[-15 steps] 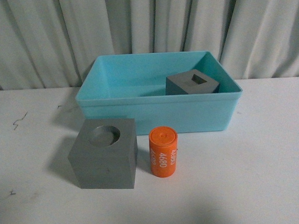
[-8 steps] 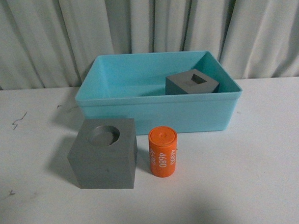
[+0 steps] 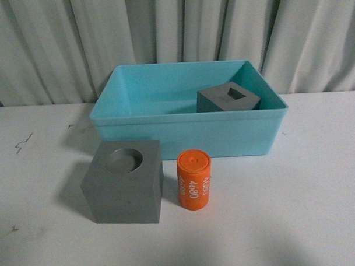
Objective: Place gray and orange parts in blue box
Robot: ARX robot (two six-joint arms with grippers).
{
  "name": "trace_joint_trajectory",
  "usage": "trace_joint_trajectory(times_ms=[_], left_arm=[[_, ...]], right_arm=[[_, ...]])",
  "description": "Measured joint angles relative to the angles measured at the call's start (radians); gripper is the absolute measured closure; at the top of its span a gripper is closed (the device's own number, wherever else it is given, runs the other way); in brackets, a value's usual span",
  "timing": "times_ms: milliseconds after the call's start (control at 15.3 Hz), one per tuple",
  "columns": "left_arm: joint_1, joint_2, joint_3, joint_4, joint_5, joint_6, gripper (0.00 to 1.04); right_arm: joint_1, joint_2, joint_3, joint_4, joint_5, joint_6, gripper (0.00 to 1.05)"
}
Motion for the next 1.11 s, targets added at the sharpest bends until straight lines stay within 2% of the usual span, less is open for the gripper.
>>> trace_joint_trajectory(times_ms=[196,457,1109], left_arm=[[-0.054,0.325,0.139,0.130,0.013,0.048,0.07],[-0.051,0.561,0.237,0.199,0.042,0.115,0.07],[-0.092,0.737,0.323,0.233,0.057,0.132,0.07]], right_arm=[[0.000,0.000,0.000,0.000,0.000,0.000,0.06],[0.000,0.000,0.000,0.000,0.000,0.000,0.06],[0.000,0.000,0.000,0.000,0.000,0.000,0.06]])
